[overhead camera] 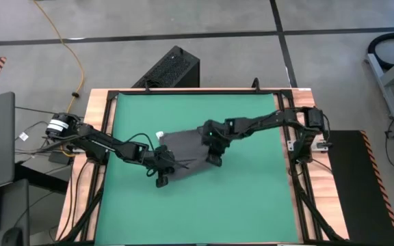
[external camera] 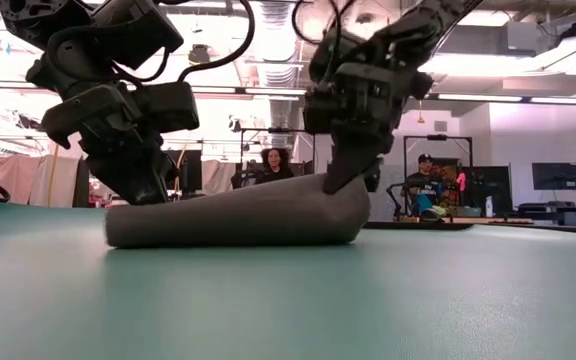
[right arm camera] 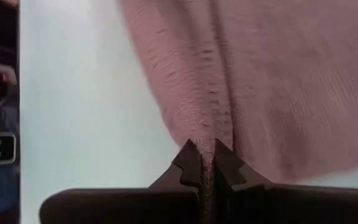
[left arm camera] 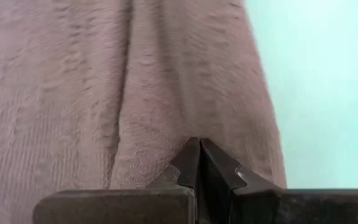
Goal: Roll towel
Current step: Roll the microfiber towel
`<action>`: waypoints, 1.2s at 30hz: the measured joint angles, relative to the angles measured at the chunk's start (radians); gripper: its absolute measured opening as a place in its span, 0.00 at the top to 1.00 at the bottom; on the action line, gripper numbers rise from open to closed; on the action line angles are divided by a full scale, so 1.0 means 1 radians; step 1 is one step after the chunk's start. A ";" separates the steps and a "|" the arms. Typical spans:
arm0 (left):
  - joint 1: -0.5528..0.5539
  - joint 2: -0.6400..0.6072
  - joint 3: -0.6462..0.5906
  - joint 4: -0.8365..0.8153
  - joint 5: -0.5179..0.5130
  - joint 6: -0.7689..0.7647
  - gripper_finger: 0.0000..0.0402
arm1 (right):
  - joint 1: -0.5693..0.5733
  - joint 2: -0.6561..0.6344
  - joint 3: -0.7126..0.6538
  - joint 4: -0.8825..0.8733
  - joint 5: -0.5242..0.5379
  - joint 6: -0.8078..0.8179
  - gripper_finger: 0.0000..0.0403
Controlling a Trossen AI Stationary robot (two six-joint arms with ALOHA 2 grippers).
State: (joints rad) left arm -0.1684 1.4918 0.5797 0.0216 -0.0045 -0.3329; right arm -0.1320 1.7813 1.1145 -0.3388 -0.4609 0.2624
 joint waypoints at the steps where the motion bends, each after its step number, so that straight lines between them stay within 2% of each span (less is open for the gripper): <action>1: 0.000 0.000 0.000 0.001 0.000 0.003 1.00 | -0.015 0.005 0.000 -0.006 -0.001 0.007 0.95; 4: 0.000 0.000 0.000 0.013 0.006 0.005 1.00 | -0.045 0.010 -0.002 0.009 -0.003 0.055 0.95; 9: 0.000 0.000 0.000 0.042 0.096 0.033 1.00 | -0.061 0.009 0.008 0.104 -0.060 0.137 0.95; 12: -0.001 0.000 0.000 0.062 0.087 0.001 1.00 | -0.058 0.007 0.026 0.112 -0.045 0.135 0.95; 14: -0.007 -0.021 -0.001 0.098 0.061 -0.017 1.00 | -0.059 0.005 0.026 0.109 -0.025 0.133 0.95; 20: -0.013 -0.147 0.027 0.085 -0.128 -0.011 1.00 | -0.059 0.006 0.026 0.089 0.003 0.102 0.95; 25: -0.034 -0.179 0.007 0.026 -0.367 -0.013 1.00 | -0.059 0.006 0.025 0.078 0.017 0.080 0.95; 27: -0.036 -0.144 -0.011 0.026 -0.361 -0.024 1.00 | -0.061 0.006 0.025 0.077 0.017 0.078 0.95; 30: -0.054 -0.104 -0.014 0.124 -0.310 -0.033 1.00 | -0.067 0.006 0.025 0.083 0.017 0.077 0.95; 36: -0.078 0.001 -0.014 0.145 -0.348 -0.069 1.00 | -0.075 0.006 0.025 0.082 0.017 0.074 0.95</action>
State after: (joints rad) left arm -0.2468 1.4928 0.5652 0.1662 -0.3529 -0.4023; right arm -0.2066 1.7874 1.1398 -0.2565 -0.4439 0.3366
